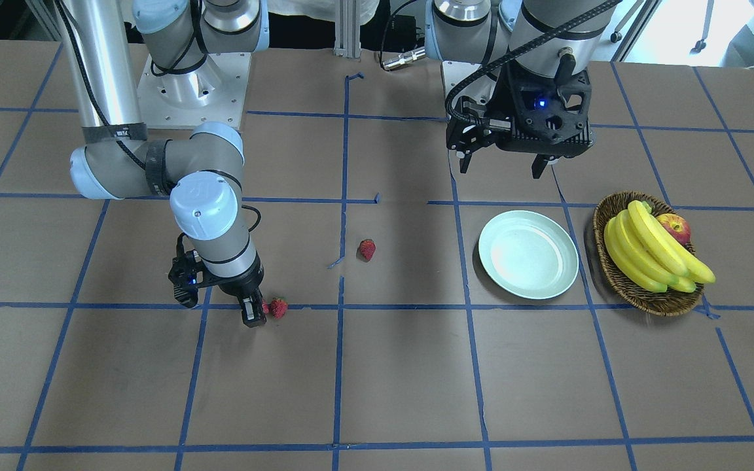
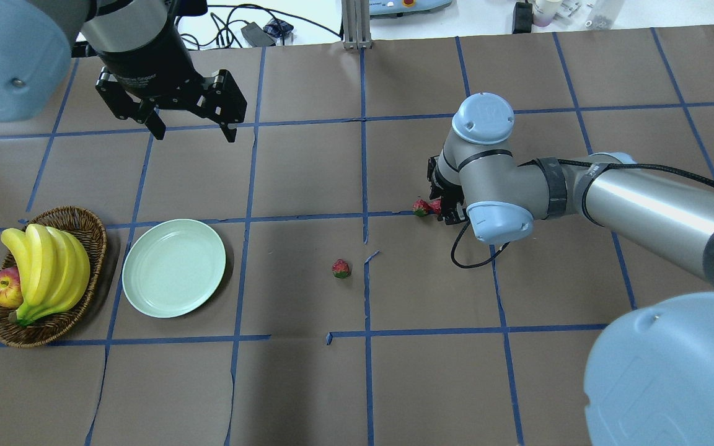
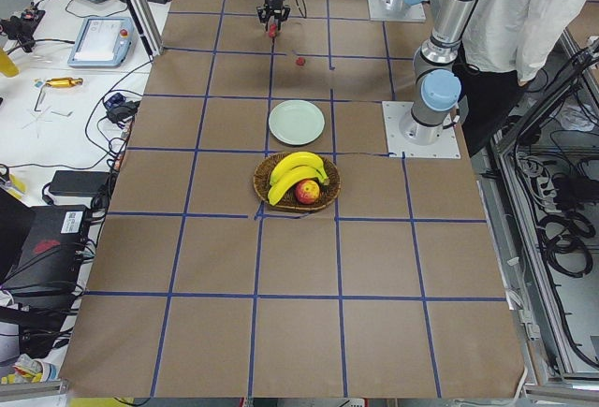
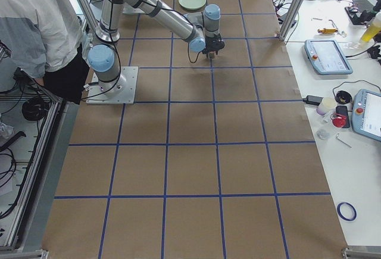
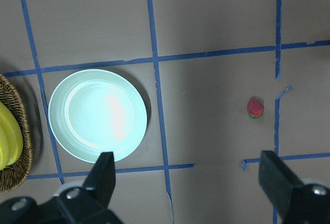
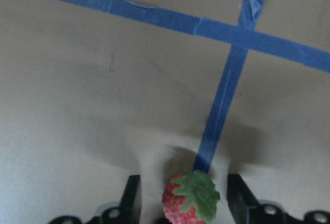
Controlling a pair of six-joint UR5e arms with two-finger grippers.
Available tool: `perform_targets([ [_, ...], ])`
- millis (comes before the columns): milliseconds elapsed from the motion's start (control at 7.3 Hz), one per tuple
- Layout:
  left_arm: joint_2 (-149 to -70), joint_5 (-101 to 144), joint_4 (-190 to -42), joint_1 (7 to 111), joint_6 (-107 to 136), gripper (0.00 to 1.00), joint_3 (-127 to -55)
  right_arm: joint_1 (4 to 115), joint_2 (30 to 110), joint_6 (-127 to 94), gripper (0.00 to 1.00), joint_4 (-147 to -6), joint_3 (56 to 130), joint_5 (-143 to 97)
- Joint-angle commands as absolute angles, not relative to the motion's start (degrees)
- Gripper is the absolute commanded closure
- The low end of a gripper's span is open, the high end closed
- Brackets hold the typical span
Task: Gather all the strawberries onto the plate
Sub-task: 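Carry the strawberry and release it beside the first one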
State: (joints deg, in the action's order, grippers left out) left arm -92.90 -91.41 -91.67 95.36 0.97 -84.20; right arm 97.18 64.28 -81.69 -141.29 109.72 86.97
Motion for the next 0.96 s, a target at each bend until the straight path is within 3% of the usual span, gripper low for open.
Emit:
perform_targets([
  [0, -92.90, -91.41, -91.67, 95.36, 0.97, 0.00, -84.20, 97.21, 65.64, -77.38, 1.00, -140.80, 108.12, 88.06],
  [274, -92.81, -91.41, -91.67, 95.36, 0.97, 0.00, -84.29, 99.47, 70.73, -70.18, 1.00, -135.81, 106.01, 87.28],
  [548, -92.46, -91.41, -91.67, 95.45, 0.97, 0.00, -84.90, 114.26, 68.84, -65.05, 1.00, -135.26, 105.65, 87.71],
  [822, -92.29, -91.41, -91.67, 95.45, 0.97, 0.00, -84.90, 121.44, 66.80, -52.91, 1.00, -136.75, 105.29, 87.10],
])
